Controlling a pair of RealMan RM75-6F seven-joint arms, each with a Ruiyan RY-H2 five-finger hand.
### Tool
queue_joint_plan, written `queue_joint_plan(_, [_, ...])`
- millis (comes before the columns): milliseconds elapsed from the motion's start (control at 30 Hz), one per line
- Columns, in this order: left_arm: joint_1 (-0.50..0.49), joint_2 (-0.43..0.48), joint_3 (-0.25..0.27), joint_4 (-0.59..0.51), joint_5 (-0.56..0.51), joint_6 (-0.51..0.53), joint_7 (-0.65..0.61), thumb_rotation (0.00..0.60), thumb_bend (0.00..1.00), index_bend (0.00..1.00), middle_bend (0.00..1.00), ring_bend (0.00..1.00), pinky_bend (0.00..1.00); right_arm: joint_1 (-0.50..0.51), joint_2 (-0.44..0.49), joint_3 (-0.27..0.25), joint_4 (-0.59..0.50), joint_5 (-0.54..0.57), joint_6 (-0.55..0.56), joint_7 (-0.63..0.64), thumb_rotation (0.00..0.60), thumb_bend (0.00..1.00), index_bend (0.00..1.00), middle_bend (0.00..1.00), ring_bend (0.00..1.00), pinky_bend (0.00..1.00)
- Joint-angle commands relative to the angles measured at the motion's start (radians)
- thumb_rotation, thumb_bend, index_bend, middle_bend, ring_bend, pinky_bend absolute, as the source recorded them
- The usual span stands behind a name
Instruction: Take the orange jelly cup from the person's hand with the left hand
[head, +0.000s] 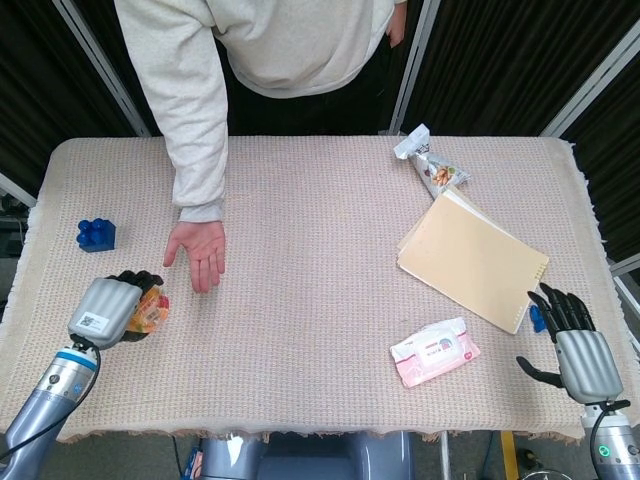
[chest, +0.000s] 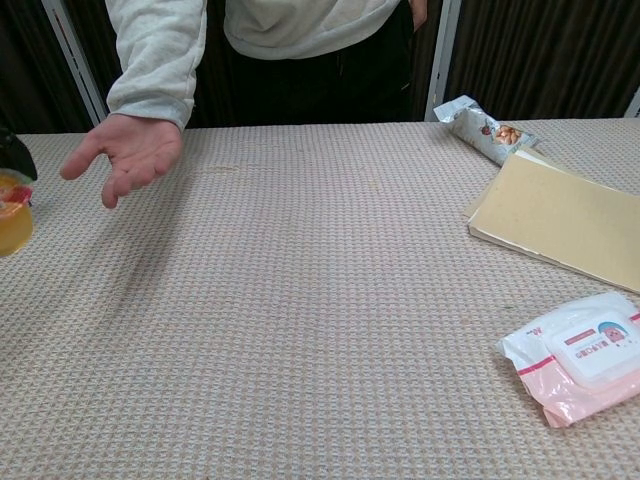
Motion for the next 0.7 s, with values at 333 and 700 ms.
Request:
queue_joint_plan(333, [0.053, -0.117, -0.012, 0.218, -0.030, -0.104, -0.023, 0.600, 0.19, 0.03, 0.00, 0.00, 0.00, -0.001, 0.000, 0.001, 0.000, 0.002, 0.000, 0.001, 0.600, 0.12, 0.09, 0.00, 0.00, 0.00])
queue_joint_plan(700, [0.122, -0.079, -0.026, 0.169, 0.046, 0.029, -0.060, 0.600, 0.18, 0.03, 0.00, 0.00, 0.00, -0.002, 0.000, 0.002, 0.001, 0.000, 0.003, 0.001, 0.600, 0.12, 0.09, 0.00, 0.00, 0.00])
